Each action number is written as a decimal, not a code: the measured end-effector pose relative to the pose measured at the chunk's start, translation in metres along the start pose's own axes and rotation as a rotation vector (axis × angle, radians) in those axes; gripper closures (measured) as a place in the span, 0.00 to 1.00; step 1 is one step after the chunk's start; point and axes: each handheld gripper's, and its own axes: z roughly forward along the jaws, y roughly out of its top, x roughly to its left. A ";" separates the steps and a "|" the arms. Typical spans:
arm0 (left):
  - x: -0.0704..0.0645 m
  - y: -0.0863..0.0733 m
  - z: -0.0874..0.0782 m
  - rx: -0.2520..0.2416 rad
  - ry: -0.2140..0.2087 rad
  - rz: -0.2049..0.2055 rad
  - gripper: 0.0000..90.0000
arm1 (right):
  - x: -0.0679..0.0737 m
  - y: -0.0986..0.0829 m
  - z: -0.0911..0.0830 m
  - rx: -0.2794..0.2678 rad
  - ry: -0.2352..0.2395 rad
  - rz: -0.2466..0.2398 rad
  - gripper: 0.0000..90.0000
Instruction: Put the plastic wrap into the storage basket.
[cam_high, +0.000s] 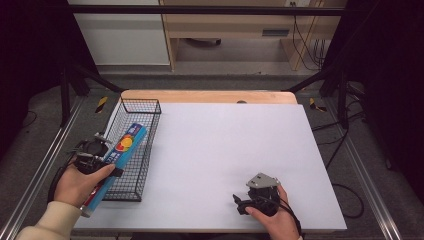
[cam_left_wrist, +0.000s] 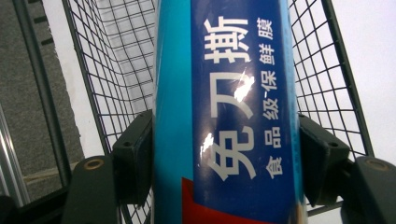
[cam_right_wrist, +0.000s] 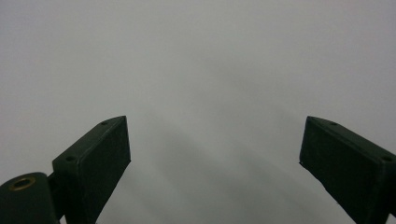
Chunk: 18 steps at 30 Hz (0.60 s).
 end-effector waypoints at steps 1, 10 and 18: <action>-0.001 0.001 0.001 0.010 0.006 0.000 0.35 | 0.000 0.000 0.000 0.000 0.001 -0.005 0.10; -0.002 0.005 0.004 0.044 -0.040 -0.027 0.35 | 0.000 0.000 0.001 0.003 0.001 -0.004 0.10; 0.000 0.010 0.006 0.075 -0.006 0.007 0.35 | 0.000 0.000 0.001 0.005 0.004 -0.009 0.10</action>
